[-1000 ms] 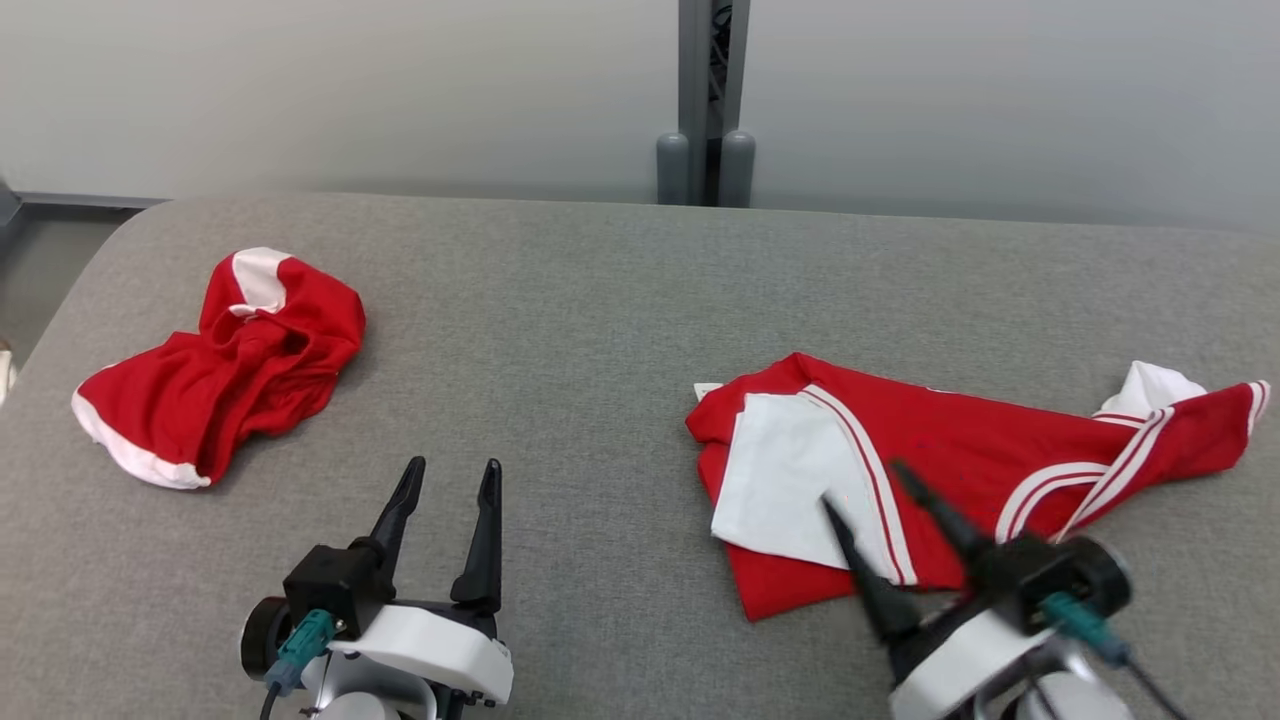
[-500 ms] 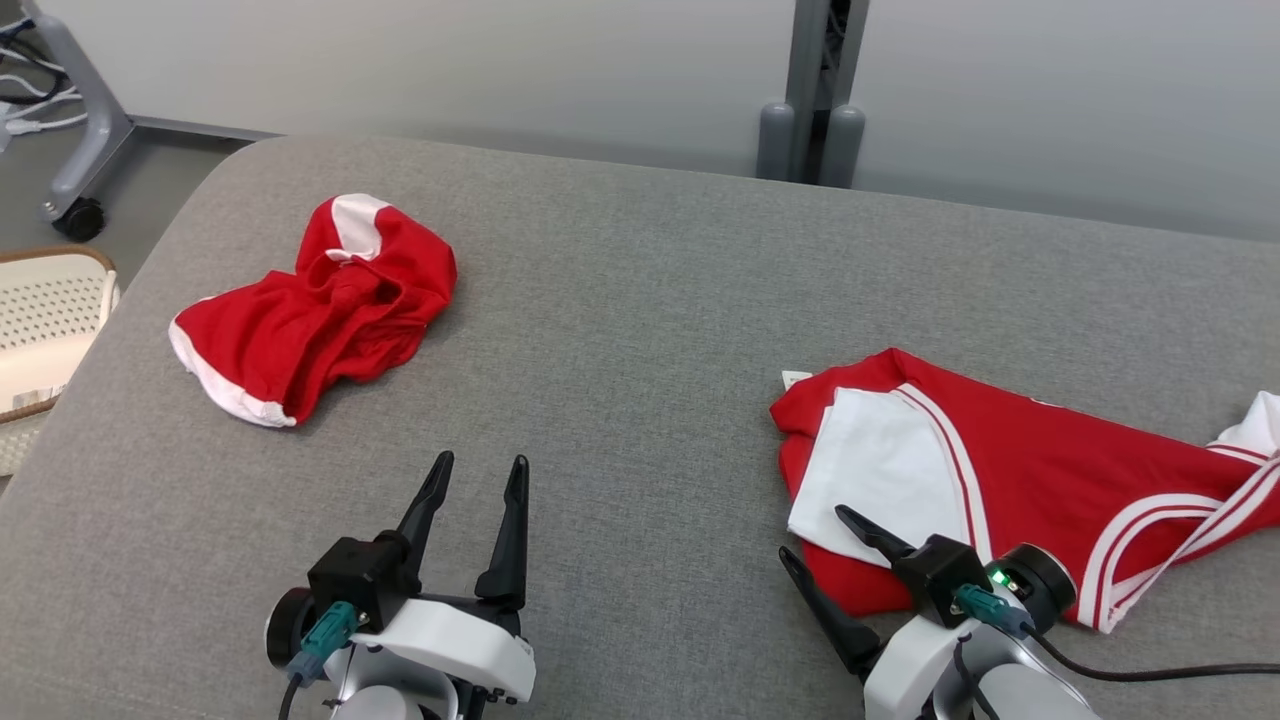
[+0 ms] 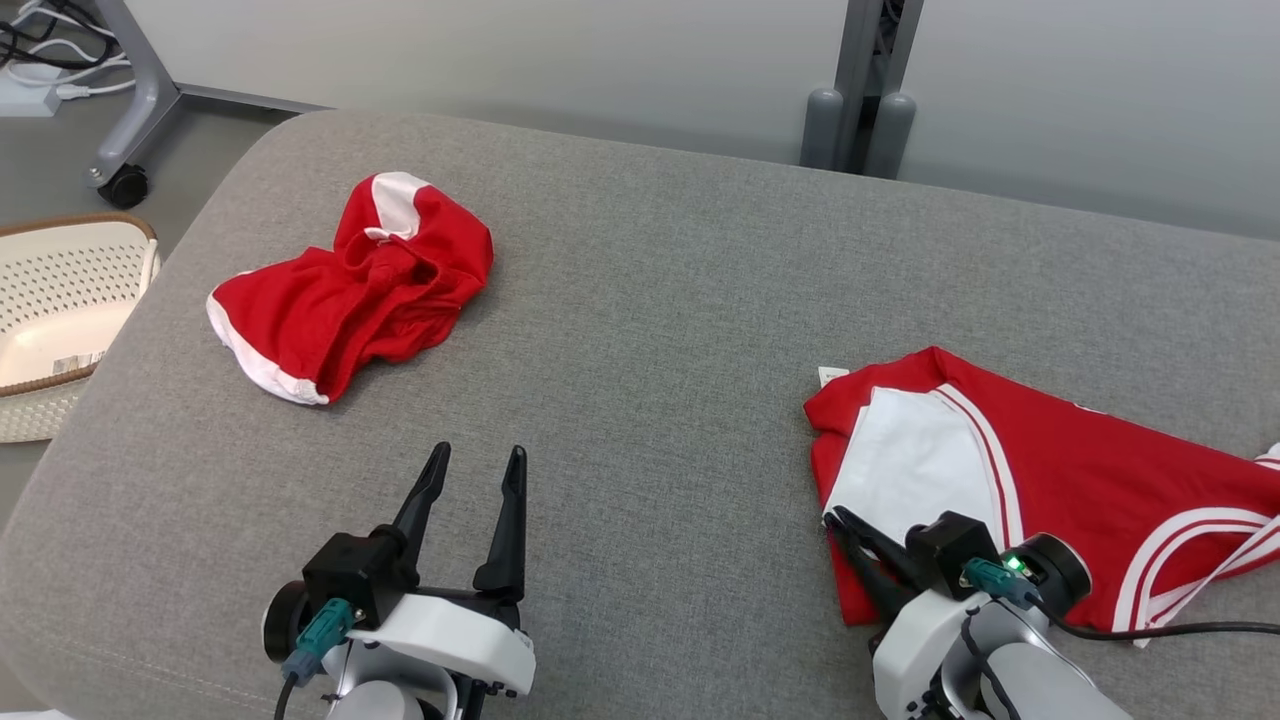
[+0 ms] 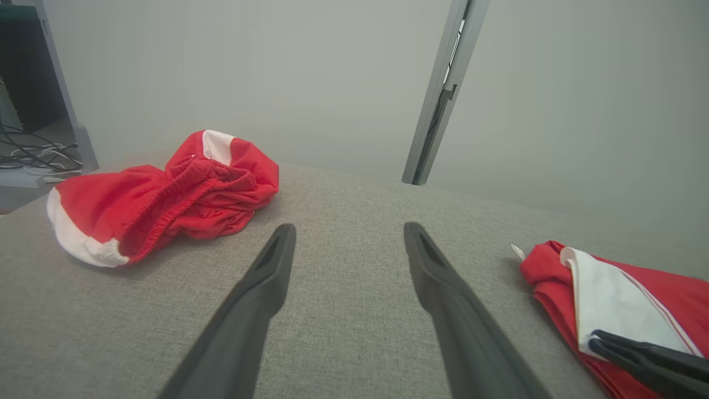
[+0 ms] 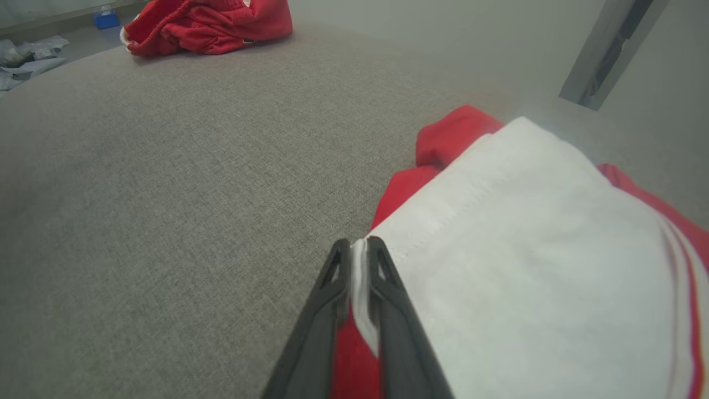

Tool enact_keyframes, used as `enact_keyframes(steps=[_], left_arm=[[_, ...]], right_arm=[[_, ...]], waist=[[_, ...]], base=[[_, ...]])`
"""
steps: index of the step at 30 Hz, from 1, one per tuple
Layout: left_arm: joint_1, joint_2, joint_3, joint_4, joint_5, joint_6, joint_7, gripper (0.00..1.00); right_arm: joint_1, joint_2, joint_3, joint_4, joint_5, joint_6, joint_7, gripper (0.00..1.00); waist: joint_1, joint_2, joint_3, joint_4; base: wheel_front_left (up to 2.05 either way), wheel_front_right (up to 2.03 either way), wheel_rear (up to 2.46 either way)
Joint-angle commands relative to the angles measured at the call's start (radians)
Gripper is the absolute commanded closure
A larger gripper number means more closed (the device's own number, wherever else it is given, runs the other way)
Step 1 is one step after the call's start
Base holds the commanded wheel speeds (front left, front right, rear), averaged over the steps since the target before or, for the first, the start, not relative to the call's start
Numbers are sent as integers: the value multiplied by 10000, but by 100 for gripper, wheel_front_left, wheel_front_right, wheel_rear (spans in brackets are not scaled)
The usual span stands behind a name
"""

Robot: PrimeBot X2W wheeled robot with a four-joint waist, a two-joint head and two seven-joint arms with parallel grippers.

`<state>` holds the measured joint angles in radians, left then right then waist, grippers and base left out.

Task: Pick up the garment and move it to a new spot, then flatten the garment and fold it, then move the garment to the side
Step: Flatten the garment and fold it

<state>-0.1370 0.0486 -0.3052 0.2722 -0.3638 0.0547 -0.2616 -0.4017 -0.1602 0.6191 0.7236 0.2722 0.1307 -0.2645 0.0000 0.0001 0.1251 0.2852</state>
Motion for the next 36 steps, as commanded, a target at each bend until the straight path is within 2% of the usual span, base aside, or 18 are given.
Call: enact_keyframes(steps=[1,8,17,29,36], left_arm=[[-137,34,49,-26,26,51,-33,0],[-146,35,111,50,82,57,-33,0],[-78,37,262,99,199,-13,-33,0],[161,35,499,148,326,-135,-33,0],[226,34,497,152,324,-158,-33,0]], right_arm=[[-36,5,-70,27,4,2,-15,100],[-19,90,-481,-470,-29,2,-15,100],[152,-99,-1631,-2246,21,0,-15,100],[529,-1144,-4536,-4091,-708,2,-15,100],[1354,-1639,-6300,-4050,-1030,2,-15,100]], waist=[[0,-1,5,-21],[0,-1,-47,-293],[0,-1,-302,-962],[0,-1,-709,-2343],[0,-1,-859,-2979]], base=[[0,0,0],[0,0,0],[0,0,0],[0,0,0],[0,0,0]])
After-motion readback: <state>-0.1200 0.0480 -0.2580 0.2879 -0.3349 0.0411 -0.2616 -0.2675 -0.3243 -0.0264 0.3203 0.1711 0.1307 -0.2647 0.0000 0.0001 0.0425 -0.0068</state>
